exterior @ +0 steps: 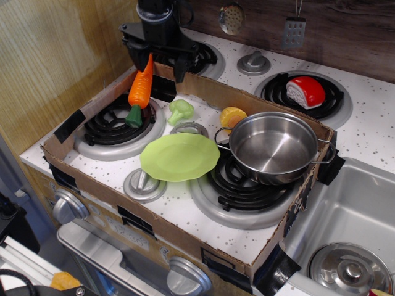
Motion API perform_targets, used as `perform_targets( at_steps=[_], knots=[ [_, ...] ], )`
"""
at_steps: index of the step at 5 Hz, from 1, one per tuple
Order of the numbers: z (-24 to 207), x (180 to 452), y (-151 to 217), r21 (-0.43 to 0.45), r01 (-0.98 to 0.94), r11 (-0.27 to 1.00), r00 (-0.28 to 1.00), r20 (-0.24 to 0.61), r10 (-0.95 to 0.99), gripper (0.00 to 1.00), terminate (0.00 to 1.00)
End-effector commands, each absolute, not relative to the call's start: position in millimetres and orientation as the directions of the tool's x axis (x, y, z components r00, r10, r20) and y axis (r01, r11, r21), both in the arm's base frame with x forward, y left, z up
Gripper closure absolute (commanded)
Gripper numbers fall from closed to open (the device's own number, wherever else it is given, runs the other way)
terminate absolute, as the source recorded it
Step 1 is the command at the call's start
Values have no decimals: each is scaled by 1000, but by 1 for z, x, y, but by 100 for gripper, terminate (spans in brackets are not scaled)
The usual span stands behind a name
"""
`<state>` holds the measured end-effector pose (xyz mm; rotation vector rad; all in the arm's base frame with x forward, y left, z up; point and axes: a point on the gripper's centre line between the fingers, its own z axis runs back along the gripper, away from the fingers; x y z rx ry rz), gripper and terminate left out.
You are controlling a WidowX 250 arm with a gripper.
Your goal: Put carrot on plate
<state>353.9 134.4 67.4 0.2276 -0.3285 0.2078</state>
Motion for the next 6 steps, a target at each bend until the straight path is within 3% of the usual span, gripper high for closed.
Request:
perform_targets(
  at_steps=[1,3,5,6],
  knots=[
    [88,337,146,237,-212,948,915,388,107,0,0],
    [53,336,154,159,-194,968,904,412,113,0,0],
    [40,346,159,147,-162,976,897,435,83,0,0],
    [50,349,157,166,-131,977,915,401,55,100,0]
  ],
)
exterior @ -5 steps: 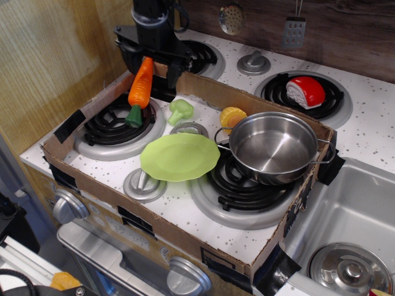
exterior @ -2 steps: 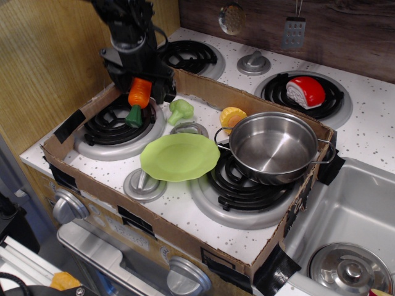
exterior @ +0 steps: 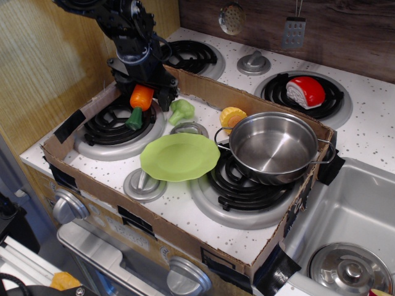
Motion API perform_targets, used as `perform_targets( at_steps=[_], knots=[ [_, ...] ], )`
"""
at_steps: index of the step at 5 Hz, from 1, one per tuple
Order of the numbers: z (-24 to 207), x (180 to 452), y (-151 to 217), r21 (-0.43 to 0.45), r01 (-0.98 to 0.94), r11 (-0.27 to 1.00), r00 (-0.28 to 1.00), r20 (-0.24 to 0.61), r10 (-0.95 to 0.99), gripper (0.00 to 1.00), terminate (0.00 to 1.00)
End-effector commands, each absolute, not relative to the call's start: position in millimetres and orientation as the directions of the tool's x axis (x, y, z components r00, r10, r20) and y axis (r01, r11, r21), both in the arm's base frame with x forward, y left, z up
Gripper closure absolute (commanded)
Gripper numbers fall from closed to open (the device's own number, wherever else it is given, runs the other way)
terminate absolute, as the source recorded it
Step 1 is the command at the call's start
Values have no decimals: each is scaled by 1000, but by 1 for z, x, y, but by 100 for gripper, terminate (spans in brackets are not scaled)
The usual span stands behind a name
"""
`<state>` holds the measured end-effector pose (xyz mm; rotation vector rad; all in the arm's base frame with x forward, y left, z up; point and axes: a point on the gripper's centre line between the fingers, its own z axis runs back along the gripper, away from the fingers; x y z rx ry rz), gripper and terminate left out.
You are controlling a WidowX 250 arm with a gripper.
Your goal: Put carrot on plate
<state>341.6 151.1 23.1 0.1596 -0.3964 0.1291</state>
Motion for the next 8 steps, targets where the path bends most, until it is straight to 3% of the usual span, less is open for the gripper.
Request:
perform_targets(
  at_steps=[1,2,4,5,6,8],
  knots=[
    [67,346,152,188,-151,970,922,380,70,100,0],
    [85,343,148,188,-173,967,932,348,99,100,0],
    [121,317,111,100,-312,945,928,246,280,100,0],
    [113,306,98,16,-340,940,927,173,332,100,0],
    [99,300,93,-91,-312,946,948,32,316,100,0],
    [75,281,69,-162,-346,924,937,-114,331,100,0]
  ],
)
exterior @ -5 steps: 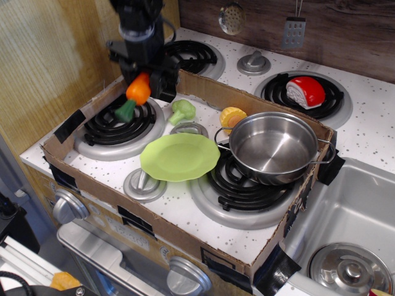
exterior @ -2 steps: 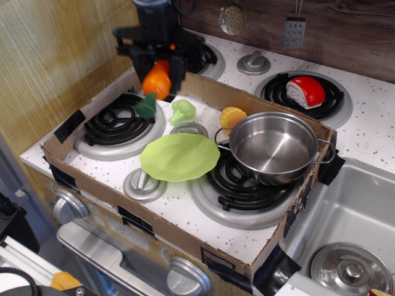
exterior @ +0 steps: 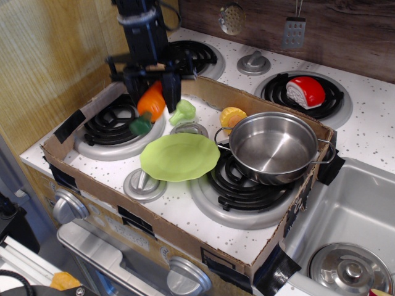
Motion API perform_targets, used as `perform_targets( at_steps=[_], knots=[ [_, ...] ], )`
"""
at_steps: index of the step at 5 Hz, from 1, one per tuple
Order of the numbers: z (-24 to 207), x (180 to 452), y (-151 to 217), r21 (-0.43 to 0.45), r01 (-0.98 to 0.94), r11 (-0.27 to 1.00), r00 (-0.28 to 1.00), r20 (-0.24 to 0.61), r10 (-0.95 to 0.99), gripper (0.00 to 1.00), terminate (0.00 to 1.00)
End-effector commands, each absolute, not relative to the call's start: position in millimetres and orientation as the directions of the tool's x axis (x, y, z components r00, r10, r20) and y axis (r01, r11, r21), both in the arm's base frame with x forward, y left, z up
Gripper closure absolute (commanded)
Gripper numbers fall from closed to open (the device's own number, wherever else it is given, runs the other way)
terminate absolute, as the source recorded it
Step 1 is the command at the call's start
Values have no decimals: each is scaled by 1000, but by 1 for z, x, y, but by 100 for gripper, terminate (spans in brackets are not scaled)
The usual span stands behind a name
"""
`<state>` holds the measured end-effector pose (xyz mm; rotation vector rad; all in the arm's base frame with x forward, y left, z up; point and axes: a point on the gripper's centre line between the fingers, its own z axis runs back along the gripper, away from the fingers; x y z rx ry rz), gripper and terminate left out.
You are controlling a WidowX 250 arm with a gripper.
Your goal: Put carrot on plate
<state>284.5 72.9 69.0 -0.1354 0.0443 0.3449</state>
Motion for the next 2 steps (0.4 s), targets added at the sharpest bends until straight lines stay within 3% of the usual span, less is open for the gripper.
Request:
perform_targets(
  at_steps=[1,2],
  knots=[
    [72,269,57,-200,-357,912,926,-205,318,100,0],
    [65,259,44,-176,-427,887,897,-209,390,100,0]
  ],
)
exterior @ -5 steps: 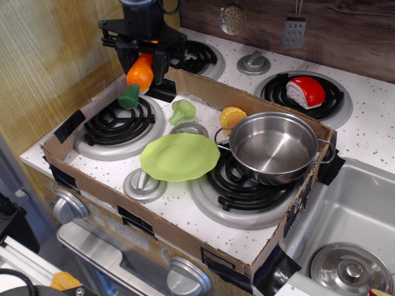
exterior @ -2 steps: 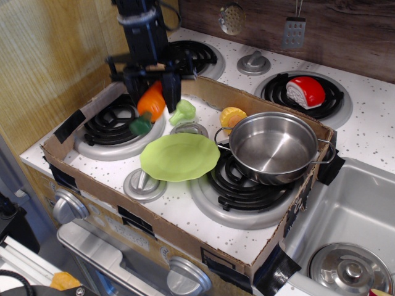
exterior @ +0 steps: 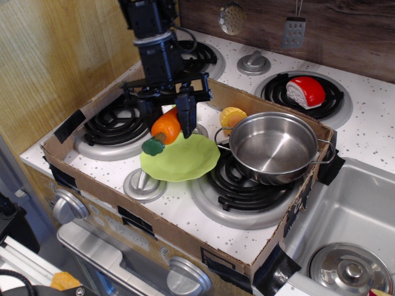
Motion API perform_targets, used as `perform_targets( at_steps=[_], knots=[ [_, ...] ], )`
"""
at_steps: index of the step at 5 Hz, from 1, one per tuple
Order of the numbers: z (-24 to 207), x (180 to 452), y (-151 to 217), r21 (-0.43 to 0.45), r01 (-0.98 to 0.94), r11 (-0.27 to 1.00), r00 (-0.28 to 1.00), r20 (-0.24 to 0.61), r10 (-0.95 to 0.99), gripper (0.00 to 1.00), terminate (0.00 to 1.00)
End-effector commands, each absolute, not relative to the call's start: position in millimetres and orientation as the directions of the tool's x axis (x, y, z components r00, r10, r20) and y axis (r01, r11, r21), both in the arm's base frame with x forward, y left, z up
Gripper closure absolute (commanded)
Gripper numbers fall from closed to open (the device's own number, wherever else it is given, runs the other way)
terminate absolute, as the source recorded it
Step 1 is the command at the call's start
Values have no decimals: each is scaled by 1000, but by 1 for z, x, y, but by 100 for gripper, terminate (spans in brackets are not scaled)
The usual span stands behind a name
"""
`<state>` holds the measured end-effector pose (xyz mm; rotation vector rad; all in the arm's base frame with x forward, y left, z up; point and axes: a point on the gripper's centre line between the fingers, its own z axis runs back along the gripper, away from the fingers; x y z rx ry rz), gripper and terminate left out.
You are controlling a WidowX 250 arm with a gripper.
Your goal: Put carrot on plate
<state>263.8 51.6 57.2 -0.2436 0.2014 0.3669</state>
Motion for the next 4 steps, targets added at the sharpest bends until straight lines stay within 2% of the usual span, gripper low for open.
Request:
perform_targets(
  at_steps=[1,2,3,4],
  knots=[
    [60,252,40,-161,-511,844,853,-212,477,100,0],
    [52,254,38,-180,-500,847,863,-181,471,100,0],
    [50,268,38,-178,-468,866,883,-135,449,100,0],
    [50,278,38,-184,-434,882,900,-138,414,100,0]
  ],
)
